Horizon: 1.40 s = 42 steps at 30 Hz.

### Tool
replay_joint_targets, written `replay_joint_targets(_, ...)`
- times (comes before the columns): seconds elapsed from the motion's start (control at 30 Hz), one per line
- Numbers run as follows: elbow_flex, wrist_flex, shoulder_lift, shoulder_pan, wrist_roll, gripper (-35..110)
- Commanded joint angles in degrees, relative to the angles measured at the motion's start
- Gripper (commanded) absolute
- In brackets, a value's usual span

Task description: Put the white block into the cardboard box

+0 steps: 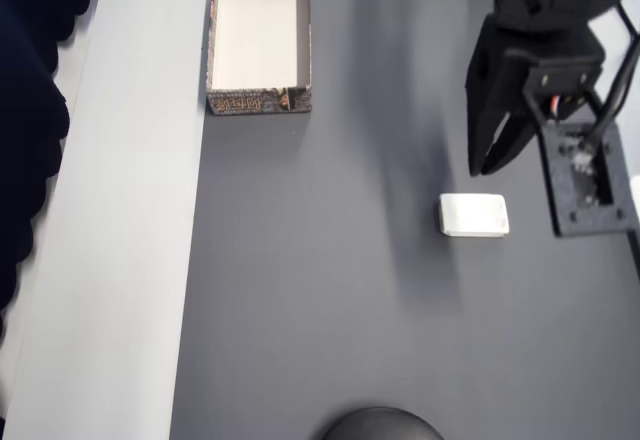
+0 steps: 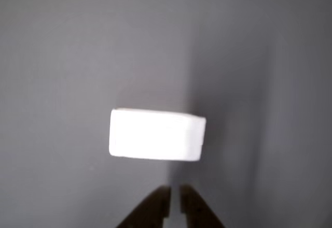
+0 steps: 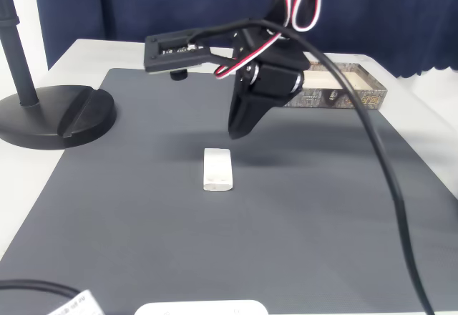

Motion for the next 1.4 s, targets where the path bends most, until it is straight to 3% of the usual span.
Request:
replay_joint_targets(0.0, -9.76, 3.78, -1.14, -1.23, 0.53, -2)
replay_joint_targets(0.67, -27.95, 16.44, -12.74, -2.11, 1.32, -2)
replay_joint_targets(1.37, -33.05, 18.19, -16.52, -1.76, 2.99, -2)
